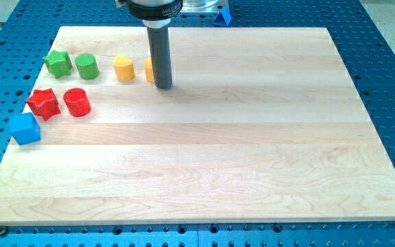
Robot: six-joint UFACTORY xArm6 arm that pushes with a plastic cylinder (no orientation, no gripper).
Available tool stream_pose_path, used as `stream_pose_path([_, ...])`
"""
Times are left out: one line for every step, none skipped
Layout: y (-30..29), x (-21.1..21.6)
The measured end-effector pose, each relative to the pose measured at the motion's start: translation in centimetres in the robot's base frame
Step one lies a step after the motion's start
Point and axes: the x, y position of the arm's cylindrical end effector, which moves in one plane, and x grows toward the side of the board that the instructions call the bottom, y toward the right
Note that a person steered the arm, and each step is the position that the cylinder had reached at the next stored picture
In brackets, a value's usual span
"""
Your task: Place the blue cube right to the red circle
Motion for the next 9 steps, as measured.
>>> stream_pose_path([0.2,0.7])
stream_pose_path([-0.3,8.4])
stream_pose_path([-5.9,16.0])
stream_pose_path([-15.7,18.4])
stream_pose_path([-22.4,16.6])
stream_pose_path([-24.3,15.4])
stream_pose_path([-24.4,15.0])
stream_pose_path([-24.3,12.1])
stream_pose_path([-24.3,11.3])
